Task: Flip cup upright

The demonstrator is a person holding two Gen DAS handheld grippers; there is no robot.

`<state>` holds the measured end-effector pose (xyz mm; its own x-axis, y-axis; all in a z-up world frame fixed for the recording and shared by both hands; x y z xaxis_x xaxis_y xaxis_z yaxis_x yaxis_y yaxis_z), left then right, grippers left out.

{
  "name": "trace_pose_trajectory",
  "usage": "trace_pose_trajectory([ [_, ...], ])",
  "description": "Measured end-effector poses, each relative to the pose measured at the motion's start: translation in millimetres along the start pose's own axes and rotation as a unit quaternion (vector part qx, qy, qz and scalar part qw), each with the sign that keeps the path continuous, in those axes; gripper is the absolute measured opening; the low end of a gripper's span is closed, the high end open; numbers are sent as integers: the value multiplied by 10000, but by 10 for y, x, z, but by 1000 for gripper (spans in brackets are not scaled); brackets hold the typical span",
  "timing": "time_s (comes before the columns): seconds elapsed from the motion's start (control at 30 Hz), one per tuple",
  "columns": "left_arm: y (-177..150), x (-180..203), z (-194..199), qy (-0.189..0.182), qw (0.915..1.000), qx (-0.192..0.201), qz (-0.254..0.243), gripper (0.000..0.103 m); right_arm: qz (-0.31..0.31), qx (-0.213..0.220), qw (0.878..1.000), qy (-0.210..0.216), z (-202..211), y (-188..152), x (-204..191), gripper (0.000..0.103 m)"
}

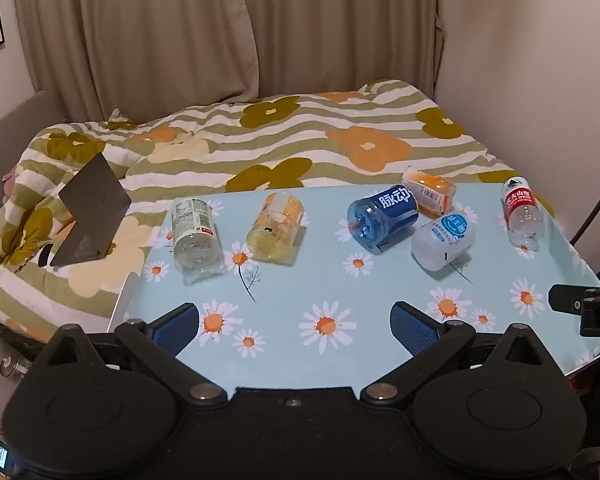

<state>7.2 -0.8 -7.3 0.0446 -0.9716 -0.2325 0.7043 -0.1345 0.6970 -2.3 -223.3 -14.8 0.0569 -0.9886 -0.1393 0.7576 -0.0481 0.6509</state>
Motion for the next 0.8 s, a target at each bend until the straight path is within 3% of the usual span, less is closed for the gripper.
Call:
trace_pose_trajectory([
  [0.8, 29, -67, -32, -131, 9998, -20, 153, 103, -33, -31, 10000, 43, -14, 31, -23, 103],
])
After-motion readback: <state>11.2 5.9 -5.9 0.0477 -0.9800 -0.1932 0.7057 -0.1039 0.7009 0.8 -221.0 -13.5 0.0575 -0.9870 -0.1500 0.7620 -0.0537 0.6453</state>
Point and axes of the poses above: each gripper's, at about its wrist camera, not at the fingertips, and z roughly against the way its jaws point, x to its right, y to its top, the point moved 1 cm from there along -z, roughly the way its jaws point, and after that the axes turned 11 degrees about y, right-handed, at the moved point
